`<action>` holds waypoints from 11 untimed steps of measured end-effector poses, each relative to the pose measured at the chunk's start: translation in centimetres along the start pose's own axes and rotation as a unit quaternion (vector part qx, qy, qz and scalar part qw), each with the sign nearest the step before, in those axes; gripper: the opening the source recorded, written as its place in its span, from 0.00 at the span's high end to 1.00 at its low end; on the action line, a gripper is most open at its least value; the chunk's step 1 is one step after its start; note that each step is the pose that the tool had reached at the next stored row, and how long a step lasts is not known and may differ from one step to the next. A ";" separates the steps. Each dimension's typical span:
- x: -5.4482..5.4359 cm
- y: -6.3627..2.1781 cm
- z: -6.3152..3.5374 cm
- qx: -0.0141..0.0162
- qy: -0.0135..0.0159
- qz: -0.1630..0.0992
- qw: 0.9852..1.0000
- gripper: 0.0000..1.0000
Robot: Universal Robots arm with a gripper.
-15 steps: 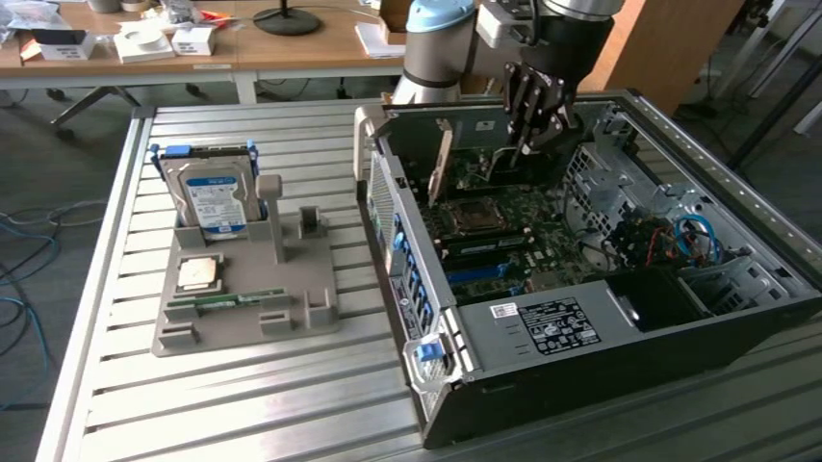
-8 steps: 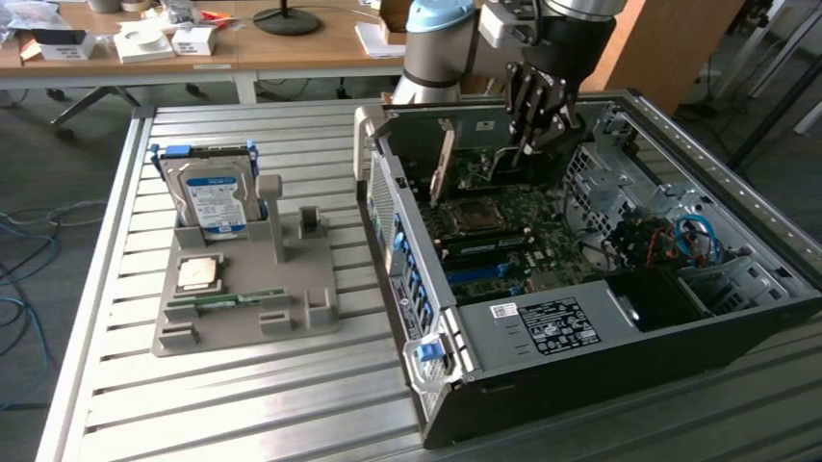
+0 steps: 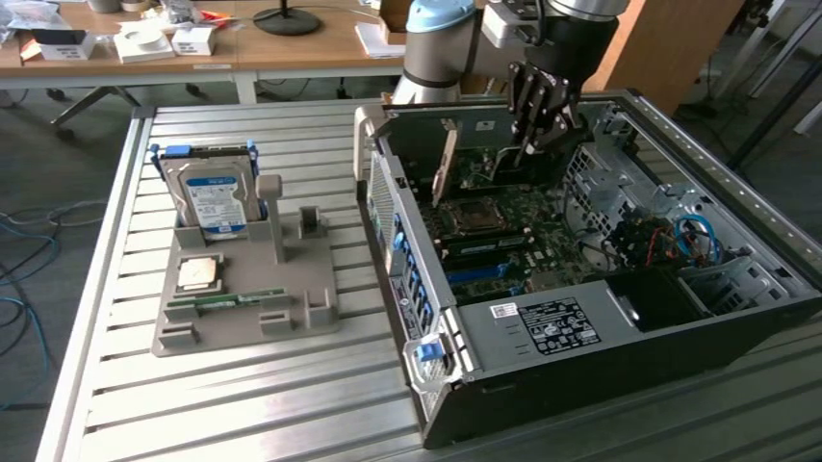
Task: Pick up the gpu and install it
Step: 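Insert the gpu into the slot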
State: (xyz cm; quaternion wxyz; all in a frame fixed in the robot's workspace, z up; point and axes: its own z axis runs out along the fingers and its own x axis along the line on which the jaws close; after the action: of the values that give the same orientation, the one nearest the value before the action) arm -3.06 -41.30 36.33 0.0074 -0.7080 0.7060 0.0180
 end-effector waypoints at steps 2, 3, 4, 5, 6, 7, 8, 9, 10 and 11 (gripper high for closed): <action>0.0 0.00 0.09 0.000 0.000 0.000 1.000 0.74; 0.0 0.00 0.19 0.000 0.000 0.000 1.000 0.74; 0.0 0.00 0.31 0.000 0.000 0.000 1.000 0.74; 0.0 -0.01 0.43 0.000 0.000 0.000 1.000 0.74; 0.0 -0.01 0.55 0.000 0.000 0.000 1.000 0.74; 0.0 -0.01 0.68 0.000 0.000 0.000 1.000 0.74; 0.0 -0.01 0.81 0.000 0.000 0.000 1.000 0.74; 0.0 -0.02 0.92 0.000 0.000 0.000 1.000 0.74; 0.0 -0.02 0.98 0.000 0.000 0.000 1.000 0.74; 0.0 -0.02 0.97 0.000 0.000 0.000 1.000 0.74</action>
State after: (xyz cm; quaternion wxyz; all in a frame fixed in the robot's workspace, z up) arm -3.05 -41.30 35.36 0.0074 -0.7080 0.7059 0.0179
